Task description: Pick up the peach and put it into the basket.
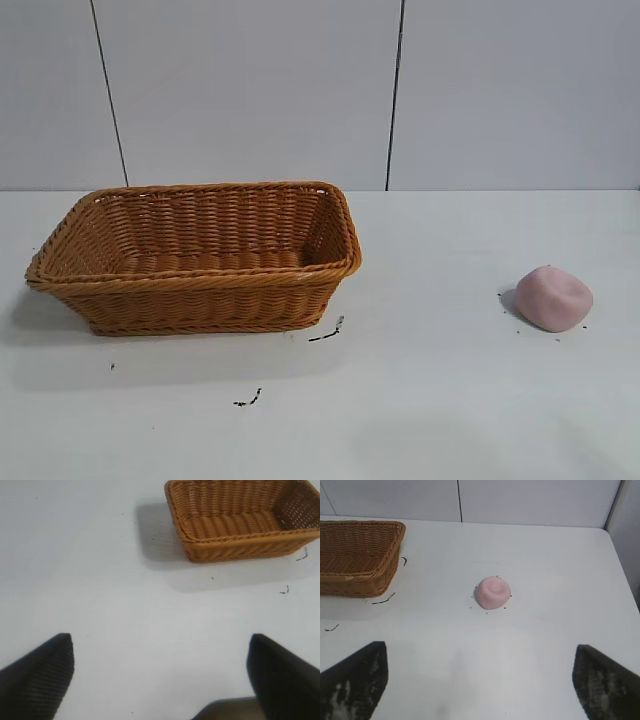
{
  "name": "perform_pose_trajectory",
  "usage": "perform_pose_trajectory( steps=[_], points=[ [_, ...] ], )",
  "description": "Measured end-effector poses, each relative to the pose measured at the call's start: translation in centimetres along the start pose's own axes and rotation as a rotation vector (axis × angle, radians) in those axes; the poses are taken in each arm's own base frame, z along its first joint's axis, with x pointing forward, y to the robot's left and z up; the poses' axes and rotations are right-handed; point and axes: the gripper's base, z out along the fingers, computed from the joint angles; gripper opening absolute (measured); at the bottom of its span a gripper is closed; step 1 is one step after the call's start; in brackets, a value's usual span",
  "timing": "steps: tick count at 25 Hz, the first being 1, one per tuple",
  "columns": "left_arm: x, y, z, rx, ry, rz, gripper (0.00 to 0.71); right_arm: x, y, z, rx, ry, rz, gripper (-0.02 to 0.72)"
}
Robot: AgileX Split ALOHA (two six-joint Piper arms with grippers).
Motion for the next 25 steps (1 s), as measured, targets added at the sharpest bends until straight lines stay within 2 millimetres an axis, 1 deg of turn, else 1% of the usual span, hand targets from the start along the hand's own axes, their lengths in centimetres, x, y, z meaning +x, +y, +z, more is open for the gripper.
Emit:
perform_pose_trajectory(
  steps=[1, 5, 8, 12, 15, 18, 22, 25],
  points=[
    [0.0, 0.0, 0.0, 0.000, 0.000, 0.000, 0.692, -1.0, -0.1, 1.0, 0.000, 0.032, 0.000, 0.689],
    [0.0, 0.0, 0.0, 0.000, 0.000, 0.000, 0.692, -4.7, -0.4, 6.2, -0.005, 0.197, 0.003, 0.689],
    [0.0, 0.0, 0.0, 0.000, 0.000, 0.000, 0.692, -6.7, -0.5, 10.8, -0.010, 0.322, 0.006, 0.689],
    [0.0, 0.0, 0.0, 0.000, 0.000, 0.000, 0.692, -8.6, -0.7, 16.6, -0.015, 0.444, 0.008, 0.689],
    [0.0, 0.0, 0.0, 0.000, 0.000, 0.000, 0.692, -9.4, -0.9, 20.7, -0.018, 0.512, 0.009, 0.689],
    [0.0, 0.0, 0.0, 0.000, 0.000, 0.000, 0.692, -9.7, -0.9, 24.4, -0.021, 0.571, 0.010, 0.689],
    [0.0, 0.0, 0.0, 0.000, 0.000, 0.000, 0.692, -9.1, -1.0, 29.0, -0.024, 0.640, 0.011, 0.689],
    [0.0, 0.0, 0.0, 0.000, 0.000, 0.000, 0.692, -8.0, -1.0, 31.6, -0.026, 0.685, 0.012, 0.689]
  ],
)
